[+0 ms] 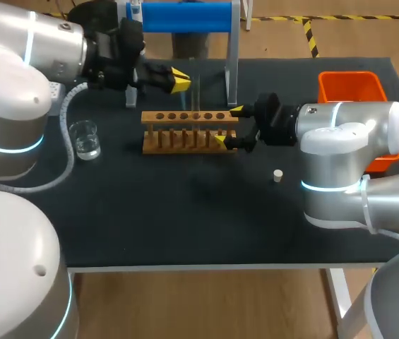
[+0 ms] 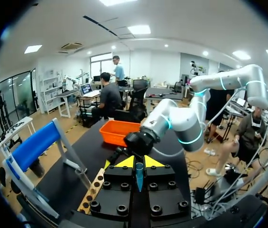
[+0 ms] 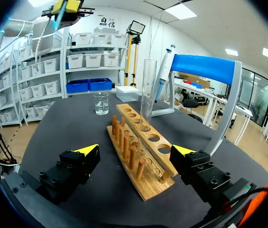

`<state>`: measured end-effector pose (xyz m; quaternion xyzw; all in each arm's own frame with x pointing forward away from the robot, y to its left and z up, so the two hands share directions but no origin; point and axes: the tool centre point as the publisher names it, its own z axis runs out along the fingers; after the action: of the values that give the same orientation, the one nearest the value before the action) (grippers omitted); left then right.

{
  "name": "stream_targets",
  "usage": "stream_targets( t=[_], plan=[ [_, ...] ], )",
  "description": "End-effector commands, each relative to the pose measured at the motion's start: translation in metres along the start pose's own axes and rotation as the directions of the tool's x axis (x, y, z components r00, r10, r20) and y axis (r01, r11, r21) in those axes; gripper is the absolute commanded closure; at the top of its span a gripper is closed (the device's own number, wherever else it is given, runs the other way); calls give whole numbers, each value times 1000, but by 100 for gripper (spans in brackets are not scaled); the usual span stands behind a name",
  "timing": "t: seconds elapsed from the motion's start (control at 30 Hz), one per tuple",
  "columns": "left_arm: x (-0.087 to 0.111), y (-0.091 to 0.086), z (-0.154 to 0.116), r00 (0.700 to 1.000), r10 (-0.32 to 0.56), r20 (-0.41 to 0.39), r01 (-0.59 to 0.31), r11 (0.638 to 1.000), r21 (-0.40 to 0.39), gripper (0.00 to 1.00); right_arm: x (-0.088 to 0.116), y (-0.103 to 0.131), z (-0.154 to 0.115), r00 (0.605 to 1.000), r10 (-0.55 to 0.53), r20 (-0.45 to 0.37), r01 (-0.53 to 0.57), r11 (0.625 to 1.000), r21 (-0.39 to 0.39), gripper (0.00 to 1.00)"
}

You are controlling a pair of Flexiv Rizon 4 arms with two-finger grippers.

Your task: Invert the test tube, pick up the pipette, mount the tip to pipette, aspirate from beaker and dispense into the tube, eject the tip, return the pipette, and cap with the stopper.

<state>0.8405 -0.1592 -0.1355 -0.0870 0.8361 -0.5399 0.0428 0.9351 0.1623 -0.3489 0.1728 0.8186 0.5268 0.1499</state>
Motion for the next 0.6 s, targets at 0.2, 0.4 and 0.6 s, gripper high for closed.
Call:
stream_targets(
  t=[0.2, 0.4, 0.6],
  plan=[
    [-3, -7, 20, 999, -13, -52, 10, 998, -56, 100, 0, 0, 0, 1000, 0, 1, 0, 1000, 0, 0],
    [-4, -8, 22, 998, -19, -62, 14, 996, -87, 100, 0, 0, 0, 1000, 0, 1, 0, 1000, 0, 0],
    [-6, -8, 21, 998, -20, -55, 15, 996, -92, 100, 0, 0, 0, 1000, 0, 1, 0, 1000, 0, 0]
  ],
)
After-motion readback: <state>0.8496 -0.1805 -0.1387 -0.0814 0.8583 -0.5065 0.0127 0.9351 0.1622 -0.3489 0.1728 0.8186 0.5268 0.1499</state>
